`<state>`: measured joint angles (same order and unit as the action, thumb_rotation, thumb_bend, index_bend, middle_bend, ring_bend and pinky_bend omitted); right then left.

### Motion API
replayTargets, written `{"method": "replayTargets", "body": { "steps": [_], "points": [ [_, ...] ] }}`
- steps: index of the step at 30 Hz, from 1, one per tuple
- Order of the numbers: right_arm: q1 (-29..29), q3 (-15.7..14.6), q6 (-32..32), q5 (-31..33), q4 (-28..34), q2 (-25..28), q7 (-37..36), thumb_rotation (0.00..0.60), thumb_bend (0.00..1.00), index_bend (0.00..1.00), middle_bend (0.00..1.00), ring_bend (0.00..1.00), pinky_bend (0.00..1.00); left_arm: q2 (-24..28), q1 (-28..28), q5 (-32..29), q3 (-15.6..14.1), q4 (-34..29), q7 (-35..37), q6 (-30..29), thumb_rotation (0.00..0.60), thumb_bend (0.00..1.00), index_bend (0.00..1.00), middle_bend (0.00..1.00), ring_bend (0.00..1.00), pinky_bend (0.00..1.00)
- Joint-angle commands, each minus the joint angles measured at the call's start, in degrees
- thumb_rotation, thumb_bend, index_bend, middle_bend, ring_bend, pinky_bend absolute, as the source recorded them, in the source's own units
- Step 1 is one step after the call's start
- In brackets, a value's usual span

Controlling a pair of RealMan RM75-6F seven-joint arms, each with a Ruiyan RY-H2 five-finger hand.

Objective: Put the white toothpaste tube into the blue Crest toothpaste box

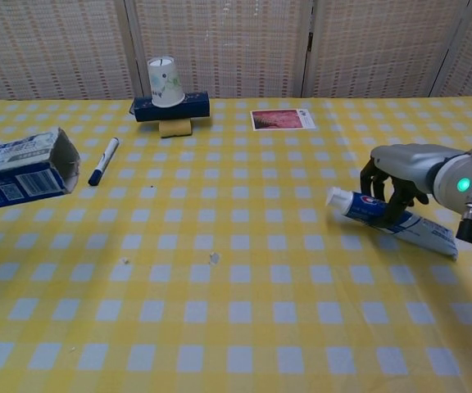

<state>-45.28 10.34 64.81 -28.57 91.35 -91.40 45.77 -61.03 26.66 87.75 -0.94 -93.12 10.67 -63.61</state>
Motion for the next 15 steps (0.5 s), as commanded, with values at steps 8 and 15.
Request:
{"method": "replayTargets", "body": {
  "steps": [8, 15],
  "points": [
    [7.3, 0.1, 1.7, -18.3, 9.7, 8.8, -18.0, 0.600, 0.63, 0.76, 0.55, 0.78, 0.78, 1.2, -1.3, 0.3, -0.5, -5.4, -3.4, -1.2, 0.600, 0.34, 0.38, 0.55, 0.51, 0.29],
    [10.7, 1.0, -4.7, -29.3, 15.0, 16.6, -35.6, 0.600, 0.63, 0.76, 0.55, 0.78, 0.79, -0.5, -1.1, -2.1, 0.0, -5.4, -6.8, 0.4, 0.600, 0.34, 0.38, 0.55, 0.52, 0.29]
  ]
}}
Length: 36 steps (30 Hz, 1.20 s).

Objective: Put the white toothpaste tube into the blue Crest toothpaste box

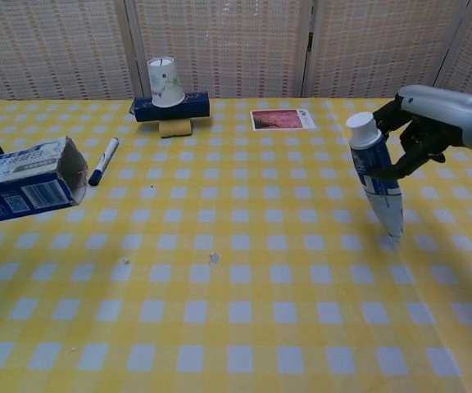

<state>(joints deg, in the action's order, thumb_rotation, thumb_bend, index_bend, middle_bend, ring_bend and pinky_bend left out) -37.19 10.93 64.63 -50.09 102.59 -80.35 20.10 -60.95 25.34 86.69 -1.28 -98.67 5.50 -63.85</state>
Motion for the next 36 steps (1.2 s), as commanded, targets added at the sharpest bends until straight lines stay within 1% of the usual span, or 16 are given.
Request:
{"method": "replayTargets", "body": {
  "steps": [1, 3, 6, 8, 11, 12, 14, 15, 17, 19, 23, 28, 32, 34, 36],
  "points": [
    [3.0, 0.5, -5.1, -9.6, 3.9, 6.4, -12.3, 0.600, 0.63, 0.76, 0.55, 0.78, 0.79, -0.9, 0.3, -1.6, 0.6, 0.3, -2.9, 0.7, 0.600, 0.34, 0.38, 0.55, 0.52, 0.29],
    [3.8, 0.9, -5.2, -13.8, 4.3, 7.5, -17.4, 0.600, 0.63, 0.76, 0.55, 0.78, 0.79, -1.6, 0.5, -2.7, 1.1, 0.1, -5.0, 1.1, 0.600, 0.34, 0.39, 0.55, 0.52, 0.29],
    [4.8, 1.7, -5.9, -17.6, 5.6, 8.9, -25.4, 0.600, 0.63, 0.76, 0.55, 0.78, 0.79, -1.5, 1.0, -3.5, 1.3, -1.0, -4.2, 2.6, 0.600, 0.33, 0.39, 0.55, 0.52, 0.29],
    [5.1, 2.1, -6.6, -18.8, 6.2, 9.6, -29.4, 0.600, 0.63, 0.76, 0.55, 0.78, 0.79, -1.3, 1.4, -3.5, 1.3, -1.4, -3.7, 3.3, 0.600, 0.33, 0.39, 0.55, 0.52, 0.29],
    [5.3, 3.5, -8.6, -19.4, 7.7, 10.7, -37.8, 0.600, 0.63, 0.76, 0.55, 0.78, 0.79, -1.4, 1.6, -3.9, 1.5, -1.7, -3.5, 3.7, 0.600, 0.33, 0.39, 0.55, 0.52, 0.29],
    [5.3, 4.1, -9.3, -20.0, 7.9, 10.9, -41.3, 0.600, 0.63, 0.76, 0.55, 0.78, 0.79, -1.5, 1.7, -4.5, 1.7, -2.2, -2.5, 4.2, 0.600, 0.33, 0.39, 0.55, 0.52, 0.29],
    [5.5, 4.8, -9.2, -21.7, 7.7, 10.6, -45.7, 0.600, 0.63, 0.76, 0.55, 0.78, 0.79, -1.4, 2.1, -5.2, 2.3, -3.4, 1.2, 5.2, 0.600, 0.32, 0.39, 0.56, 0.52, 0.30],
    [5.8, 5.1, -7.9, -22.9, 7.0, 9.6, -47.0, 0.600, 0.63, 0.76, 0.55, 0.78, 0.79, -1.2, 2.3, -5.0, 2.6, -4.0, 4.3, 5.7, 0.600, 0.32, 0.39, 0.56, 0.52, 0.30],
    [6.5, 5.6, -3.7, -23.6, 6.0, 6.4, -46.2, 0.600, 0.63, 0.76, 0.55, 0.78, 0.79, -1.0, 2.8, -3.5, 2.7, -4.3, 9.9, 6.6, 0.600, 0.32, 0.39, 0.56, 0.52, 0.30],
    [6.8, 6.2, -1.7, -23.3, 6.8, 3.9, -47.7, 0.600, 0.63, 0.76, 0.55, 0.78, 0.79, -0.9, 3.3, -2.1, 2.4, -4.1, 13.5, 7.4, 0.600, 0.32, 0.39, 0.56, 0.52, 0.30],
    [6.5, 7.2, -1.6, -23.8, 8.4, 1.6, -53.7, 0.600, 0.63, 0.76, 0.55, 0.78, 0.79, -1.1, 4.4, 0.4, 1.6, -3.7, 18.6, 9.0, 0.600, 0.32, 0.37, 0.56, 0.52, 0.30],
    [6.0, 7.8, -2.9, -25.5, 9.8, 0.8, -61.2, 0.600, 0.63, 0.76, 0.55, 0.78, 0.79, -1.4, 6.3, 3.5, 0.6, -4.2, 28.4, 11.4, 0.600, 0.32, 0.36, 0.56, 0.51, 0.30],
    [5.2, 8.3, -4.1, -26.5, 10.9, 0.9, -64.2, 0.600, 0.63, 0.76, 0.55, 0.78, 0.79, -2.3, 7.6, 6.5, -0.3, -2.9, 33.0, 11.8, 0.600, 0.32, 0.36, 0.56, 0.50, 0.31],
    [4.9, 8.3, -3.9, -27.8, 11.5, 0.6, -64.8, 0.600, 0.63, 0.76, 0.55, 0.78, 0.79, -2.5, 8.4, 7.7, -0.8, -2.7, 35.0, 12.3, 0.600, 0.32, 0.37, 0.56, 0.50, 0.31],
    [4.7, 8.0, -3.6, -29.3, 12.0, 0.2, -64.9, 0.600, 0.63, 0.76, 0.55, 0.78, 0.79, -2.2, 9.8, 9.1, -1.3, -2.7, 38.4, 13.1, 0.600, 0.32, 0.37, 0.56, 0.50, 0.31]
  ]
}}
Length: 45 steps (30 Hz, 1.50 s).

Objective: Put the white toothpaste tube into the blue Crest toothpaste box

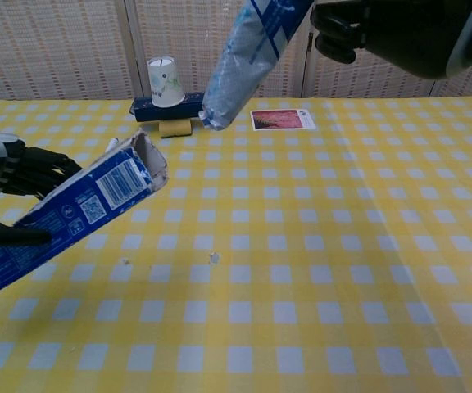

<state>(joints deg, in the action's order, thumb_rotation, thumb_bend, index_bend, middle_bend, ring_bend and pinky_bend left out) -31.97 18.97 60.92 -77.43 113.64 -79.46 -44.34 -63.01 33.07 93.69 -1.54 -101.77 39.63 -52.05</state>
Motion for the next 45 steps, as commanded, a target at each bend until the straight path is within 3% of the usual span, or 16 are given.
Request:
{"method": "replayTargets", "body": {
  "steps": [1, 13, 27, 45],
  "points": [
    [-0.7, -0.2, 0.1, -2.3, 1.2, -0.9, -0.6, 0.600, 0.63, 0.76, 0.55, 0.78, 0.79, 0.1, 2.6, 2.6, -1.0, 0.3, 5.5, 1.3, 0.600, 0.32, 0.37, 0.56, 0.50, 0.31],
    [-2.8, 0.4, -1.4, -1.7, 1.3, -1.5, -3.8, 0.600, 0.63, 0.76, 0.55, 0.78, 0.79, 0.0, 6.9, 7.3, -2.6, 0.4, 19.5, -0.8, 0.600, 0.31, 0.37, 0.56, 0.50, 0.31],
    [-3.6, 0.2, -1.9, -2.9, -0.4, -0.3, -9.1, 0.600, 0.63, 0.76, 0.54, 0.78, 0.79, -1.5, 10.2, 11.0, -6.1, 4.9, 29.5, -4.3, 0.600, 0.31, 0.38, 0.56, 0.50, 0.31],
    [-4.8, -0.7, -1.6, -3.6, -0.3, -1.2, -11.0, 0.600, 0.63, 0.76, 0.54, 0.78, 0.79, -4.2, 13.3, 8.7, -7.2, 6.8, 30.9, -4.4, 0.600, 0.31, 0.38, 0.56, 0.50, 0.31]
  ]
}}
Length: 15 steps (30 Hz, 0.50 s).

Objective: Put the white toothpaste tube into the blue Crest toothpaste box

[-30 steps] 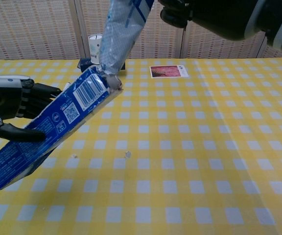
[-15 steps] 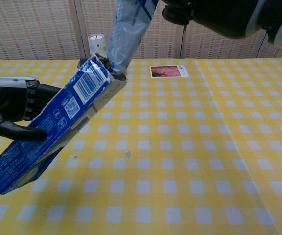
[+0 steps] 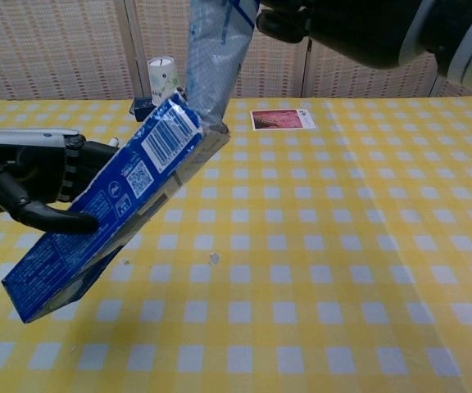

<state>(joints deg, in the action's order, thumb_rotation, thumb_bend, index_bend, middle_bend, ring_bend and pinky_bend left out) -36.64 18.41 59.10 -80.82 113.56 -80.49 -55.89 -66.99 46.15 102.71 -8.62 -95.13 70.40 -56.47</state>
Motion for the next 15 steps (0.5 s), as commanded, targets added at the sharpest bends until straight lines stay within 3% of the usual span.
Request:
{"method": "replayTargets", "body": {
  "steps": [1, 15],
  "points": [
    [-0.1, -0.3, 0.3, -0.4, -0.2, -0.3, 0.8, 0.600, 0.63, 0.76, 0.54, 0.78, 0.79, -0.3, 0.2, -0.4, -0.1, 0.2, 0.3, -0.1, 0.600, 0.31, 0.38, 0.56, 0.50, 0.31],
    [-0.2, -1.6, 3.1, -3.3, -3.2, -3.1, -3.7, 0.600, 0.63, 0.76, 0.54, 0.78, 0.79, -0.4, 0.6, -1.9, 0.0, -0.9, 3.1, -2.7, 0.600, 0.31, 0.39, 0.56, 0.51, 0.32]
  ]
}}
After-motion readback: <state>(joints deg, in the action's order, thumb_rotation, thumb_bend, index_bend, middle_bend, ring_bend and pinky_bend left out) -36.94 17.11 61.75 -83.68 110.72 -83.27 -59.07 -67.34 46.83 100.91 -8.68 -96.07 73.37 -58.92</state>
